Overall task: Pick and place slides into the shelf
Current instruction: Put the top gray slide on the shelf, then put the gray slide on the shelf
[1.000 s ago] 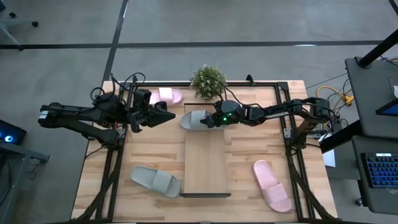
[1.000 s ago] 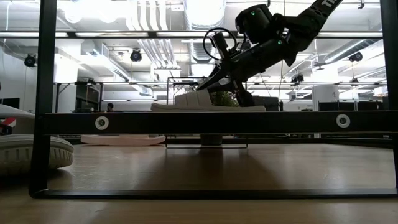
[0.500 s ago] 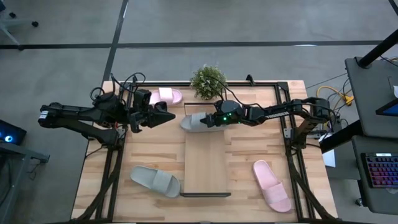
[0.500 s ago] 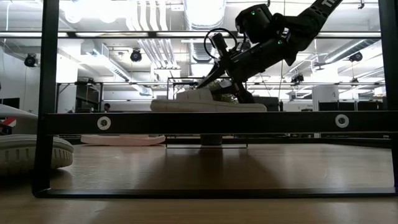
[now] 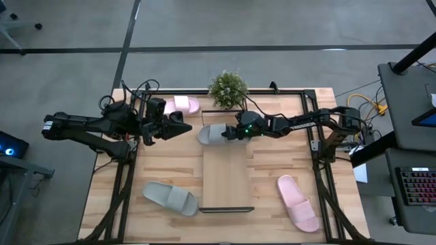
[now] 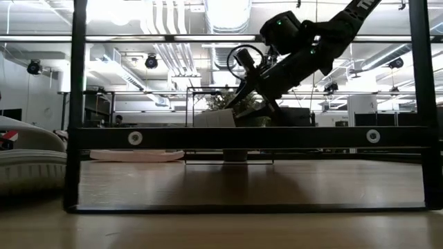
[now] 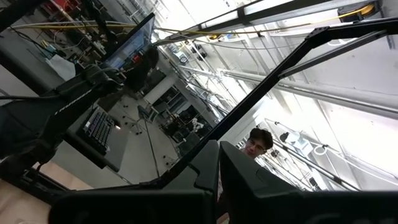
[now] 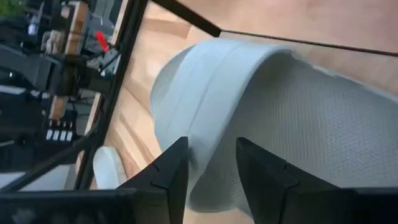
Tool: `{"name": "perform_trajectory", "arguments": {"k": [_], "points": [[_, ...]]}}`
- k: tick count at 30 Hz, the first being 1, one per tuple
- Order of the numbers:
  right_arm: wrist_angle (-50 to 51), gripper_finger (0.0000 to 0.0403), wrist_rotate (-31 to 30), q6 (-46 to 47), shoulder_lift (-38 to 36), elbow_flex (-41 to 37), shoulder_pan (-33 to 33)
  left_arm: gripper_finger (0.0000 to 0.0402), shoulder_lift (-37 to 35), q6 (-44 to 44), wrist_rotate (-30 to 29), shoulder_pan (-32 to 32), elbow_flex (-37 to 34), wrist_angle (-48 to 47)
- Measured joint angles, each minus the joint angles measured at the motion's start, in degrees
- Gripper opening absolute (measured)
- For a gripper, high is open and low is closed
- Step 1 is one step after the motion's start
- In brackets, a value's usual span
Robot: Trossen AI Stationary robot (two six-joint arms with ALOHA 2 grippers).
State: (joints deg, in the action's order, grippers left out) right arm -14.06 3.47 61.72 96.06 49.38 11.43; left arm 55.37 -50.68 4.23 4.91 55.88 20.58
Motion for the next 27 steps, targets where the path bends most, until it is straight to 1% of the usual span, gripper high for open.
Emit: {"name": "perform_trajectory", "arguments": {"k": [7, 14, 22, 24, 27], "points": [[1.9, 0.0142, -0.6, -0.7, -0.2, 0.3, -0.1, 0.0, 0.0, 0.0, 0.1, 0.0, 0.0, 0.0], [3.0, 0.0157, -0.6, -2.3, -0.2, 3.2, -0.1, 0.0, 0.0, 0.0, 0.3, 0.0, 0.0, 0.0], [19.1, 0.0169, -1.4, -8.2, -0.2, 10.3, -0.7, 0.0, 0.0, 0.3, 0.7, 0.0, 0.0, 0.0], [21.9, 0.0173, -1.9, -9.3, -0.2, 11.9, -0.8, 0.0, 0.0, 0.3, 0.7, 0.0, 0.0, 0.0], [24.3, 0.0177, -2.1, -10.5, -0.2, 14.0, -1.0, 0.0, 0.0, 0.3, 3.1, 0.0, 0.0, -0.2]]}}
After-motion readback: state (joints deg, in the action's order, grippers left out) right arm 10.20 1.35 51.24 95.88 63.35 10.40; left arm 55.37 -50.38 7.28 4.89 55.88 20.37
